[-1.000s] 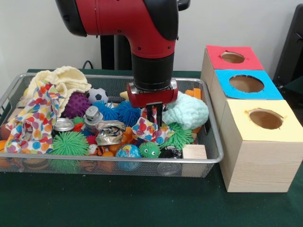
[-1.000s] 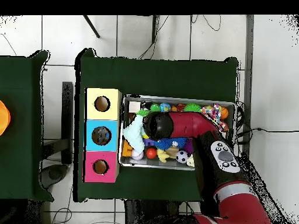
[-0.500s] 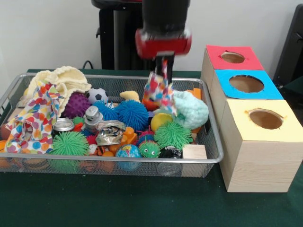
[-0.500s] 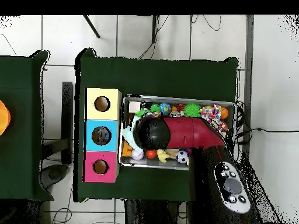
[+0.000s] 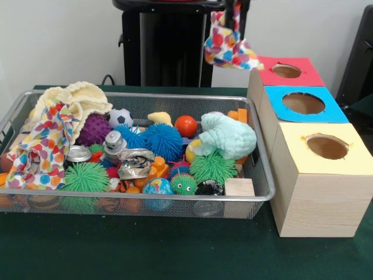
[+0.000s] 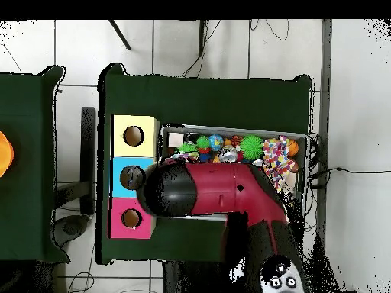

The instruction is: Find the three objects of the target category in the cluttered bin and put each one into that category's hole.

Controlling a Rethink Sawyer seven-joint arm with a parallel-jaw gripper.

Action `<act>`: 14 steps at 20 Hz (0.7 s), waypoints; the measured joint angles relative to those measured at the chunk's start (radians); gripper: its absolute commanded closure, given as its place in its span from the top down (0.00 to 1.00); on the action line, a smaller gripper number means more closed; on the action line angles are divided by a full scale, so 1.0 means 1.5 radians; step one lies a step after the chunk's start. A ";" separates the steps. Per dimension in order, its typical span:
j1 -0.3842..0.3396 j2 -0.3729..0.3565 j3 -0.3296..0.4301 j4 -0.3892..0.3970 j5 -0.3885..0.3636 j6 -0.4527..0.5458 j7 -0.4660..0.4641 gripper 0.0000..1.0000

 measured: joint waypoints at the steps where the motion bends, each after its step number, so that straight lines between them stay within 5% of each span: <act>1: 0.004 -0.003 -0.001 0.000 0.002 0.000 0.000 0.00; 14: 0.068 0.012 -0.024 0.006 0.020 0.000 0.000 0.00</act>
